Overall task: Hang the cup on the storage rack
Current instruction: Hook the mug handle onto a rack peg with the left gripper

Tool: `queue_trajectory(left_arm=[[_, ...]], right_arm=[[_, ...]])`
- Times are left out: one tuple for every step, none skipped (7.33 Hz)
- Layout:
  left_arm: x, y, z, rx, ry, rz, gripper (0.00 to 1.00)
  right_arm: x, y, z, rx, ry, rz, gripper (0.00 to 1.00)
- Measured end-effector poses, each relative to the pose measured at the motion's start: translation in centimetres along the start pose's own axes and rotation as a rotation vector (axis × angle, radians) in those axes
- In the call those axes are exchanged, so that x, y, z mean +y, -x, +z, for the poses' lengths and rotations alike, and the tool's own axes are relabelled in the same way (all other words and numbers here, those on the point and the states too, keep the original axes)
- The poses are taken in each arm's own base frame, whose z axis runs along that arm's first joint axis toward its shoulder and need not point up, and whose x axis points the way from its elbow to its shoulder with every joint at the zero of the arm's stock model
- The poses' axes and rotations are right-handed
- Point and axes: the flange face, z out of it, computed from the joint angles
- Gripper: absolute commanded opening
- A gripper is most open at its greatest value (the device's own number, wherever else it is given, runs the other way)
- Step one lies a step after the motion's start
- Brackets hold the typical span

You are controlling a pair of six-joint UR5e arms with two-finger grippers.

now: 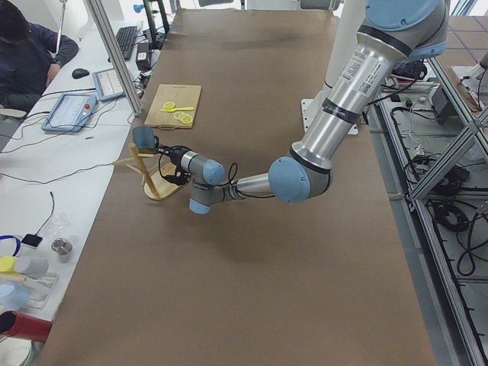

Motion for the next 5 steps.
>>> queue_trajectory(left_arm=[[-0.03, 0.01, -0.02, 0.006, -0.002, 0.0, 0.99], [-0.03, 0.01, -0.03, 0.01, -0.003, 0.001, 0.99], [-0.01, 0.01, -0.02, 0.012, -0.003, 0.001, 0.99], [0.01, 0.0, -0.02, 0.012, -0.003, 0.002, 0.99], [0.07, -0.01, -0.01, 0.013, -0.001, 0.002, 0.99]], right_arm=[[0.0, -0.01, 0.02, 0.0, 0.0, 0.0, 1.0], [-0.02, -0.01, 0.02, 0.0, 0.0, 0.0, 1.0], [-0.04, -0.01, 0.0, 0.0, 0.0, 0.0, 1.0], [-0.05, -0.01, -0.02, 0.0, 0.0, 0.0, 1.0], [-0.09, 0.01, -0.04, 0.0, -0.001, 0.0, 1.0]])
